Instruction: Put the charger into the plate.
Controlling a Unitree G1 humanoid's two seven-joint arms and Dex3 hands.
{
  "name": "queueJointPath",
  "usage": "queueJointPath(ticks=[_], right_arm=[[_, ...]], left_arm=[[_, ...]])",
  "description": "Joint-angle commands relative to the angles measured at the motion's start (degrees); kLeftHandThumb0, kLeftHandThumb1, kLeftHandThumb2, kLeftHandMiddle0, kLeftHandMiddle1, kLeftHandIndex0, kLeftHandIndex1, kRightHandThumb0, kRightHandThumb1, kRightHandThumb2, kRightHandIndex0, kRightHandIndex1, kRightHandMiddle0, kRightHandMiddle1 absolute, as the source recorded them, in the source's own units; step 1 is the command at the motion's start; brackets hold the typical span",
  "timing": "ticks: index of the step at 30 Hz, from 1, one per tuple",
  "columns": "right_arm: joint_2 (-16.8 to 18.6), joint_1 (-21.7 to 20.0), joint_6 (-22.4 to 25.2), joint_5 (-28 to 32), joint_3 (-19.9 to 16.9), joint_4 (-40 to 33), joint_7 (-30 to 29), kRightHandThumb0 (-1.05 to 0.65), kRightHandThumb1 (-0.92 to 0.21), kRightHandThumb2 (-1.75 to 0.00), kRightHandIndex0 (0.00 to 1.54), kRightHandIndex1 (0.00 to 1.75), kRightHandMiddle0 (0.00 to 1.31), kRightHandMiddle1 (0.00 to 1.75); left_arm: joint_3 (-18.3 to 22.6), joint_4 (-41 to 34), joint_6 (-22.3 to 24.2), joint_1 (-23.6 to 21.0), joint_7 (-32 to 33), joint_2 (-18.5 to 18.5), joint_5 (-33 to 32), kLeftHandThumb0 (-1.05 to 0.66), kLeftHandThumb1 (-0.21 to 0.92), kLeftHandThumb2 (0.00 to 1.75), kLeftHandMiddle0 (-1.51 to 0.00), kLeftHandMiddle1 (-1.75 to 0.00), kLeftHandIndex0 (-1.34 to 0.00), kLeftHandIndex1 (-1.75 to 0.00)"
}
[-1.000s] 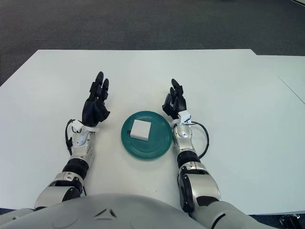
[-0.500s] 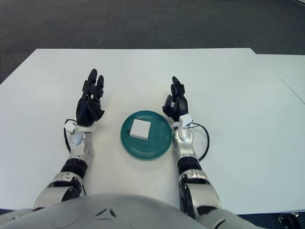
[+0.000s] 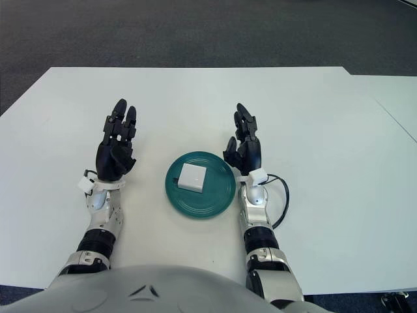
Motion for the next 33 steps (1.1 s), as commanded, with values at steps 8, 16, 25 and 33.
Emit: queueJointPath(ticks=[8,16,25,33], right_arm=[[2.77,9.97,4.95,5.21,-0.05,0.84,3.31,-0.85,-0.92,-0.83,0.18,0.01,0.0,0.5],[1.76,11.04,7.77,4.11,0.25,-2.39,3.6,-0.86,-0.92,-0.86,0.17,0.0,0.0,0.39],[0.71,8.73,14.67,2.67,0.68,-2.17,3.61,-0.88,-0.92,-0.93,0.1,0.0,0.0,0.27],[-0.35,4.47,22.87,3.1,-0.88,2.59,2.67,-0.89,-0.92,-0.99,0.01,0.0,0.0,0.15]], left_arm=[[-0.35,1.5,1.98,10.99,4.24,1.32,6.63,-1.05,0.92,0.86,-0.07,0.0,0.0,-0.38],[-1.91,-4.5,5.77,14.14,7.0,0.88,8.87,-1.05,0.92,0.84,-0.06,0.0,0.0,-0.45],[-3.87,-6.3,14.69,12.06,7.69,1.09,7.88,-1.05,0.92,0.82,-0.04,0.0,0.0,-0.42],[-2.22,7.99,14.23,3.28,7.1,0.62,8.25,-1.05,0.92,0.93,-0.05,-0.01,0.0,-0.32]])
